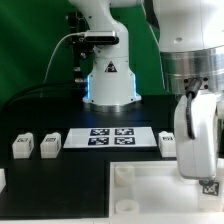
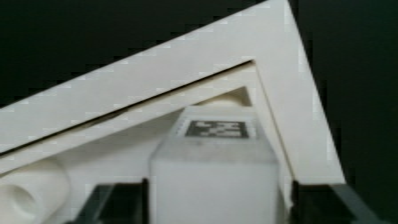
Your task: Assemble one leg
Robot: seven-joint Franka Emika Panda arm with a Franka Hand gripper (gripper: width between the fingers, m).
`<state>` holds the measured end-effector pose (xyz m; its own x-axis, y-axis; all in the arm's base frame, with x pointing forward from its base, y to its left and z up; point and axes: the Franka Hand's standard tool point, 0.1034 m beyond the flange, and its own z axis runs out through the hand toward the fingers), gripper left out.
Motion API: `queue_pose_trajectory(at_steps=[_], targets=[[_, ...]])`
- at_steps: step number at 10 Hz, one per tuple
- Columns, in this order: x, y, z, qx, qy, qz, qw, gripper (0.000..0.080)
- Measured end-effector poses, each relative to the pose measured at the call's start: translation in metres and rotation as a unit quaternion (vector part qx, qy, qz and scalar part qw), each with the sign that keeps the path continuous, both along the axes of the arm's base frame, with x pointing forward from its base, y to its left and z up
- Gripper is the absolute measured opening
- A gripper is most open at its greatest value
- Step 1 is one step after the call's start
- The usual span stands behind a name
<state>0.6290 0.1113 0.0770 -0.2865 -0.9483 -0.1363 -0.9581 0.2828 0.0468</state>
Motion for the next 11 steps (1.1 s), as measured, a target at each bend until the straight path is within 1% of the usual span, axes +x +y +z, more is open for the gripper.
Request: queue_pose_trajectory(at_steps=[1,2,3,4,6,8,9,10,11], targets=[[-0.0036,0.0048,-0.0028,-0.001,-0.007,0.049,0.999,0.0485],[-0.0058,0.0077,-0.0030,0.000,-0.014,0.108,0.994,0.0613],[-0.0065,0.0092,-0.0028,0.001,-0.023,0.175,0.984,0.0638],[-0.0084,0.0106,-0.0035,0.000,-0.030,0.235,0.972,0.0638],[-0.0080,0.0086,-0.0039,0.000,-0.040,0.311,0.949,0.0647],[-0.0079,0.0084,-0.0045,-0.004,-0.051,0.402,0.914,0.0649],[-0.0062,0.0105,-0.0053,-0.017,-0.055,0.492,0.869,0.0649],[-0.0053,0.0121,-0.0067,-0.020,-0.060,0.545,0.836,0.0649],[-0.0030,0.0096,-0.0071,-0.023,-0.066,0.616,0.784,0.0649]])
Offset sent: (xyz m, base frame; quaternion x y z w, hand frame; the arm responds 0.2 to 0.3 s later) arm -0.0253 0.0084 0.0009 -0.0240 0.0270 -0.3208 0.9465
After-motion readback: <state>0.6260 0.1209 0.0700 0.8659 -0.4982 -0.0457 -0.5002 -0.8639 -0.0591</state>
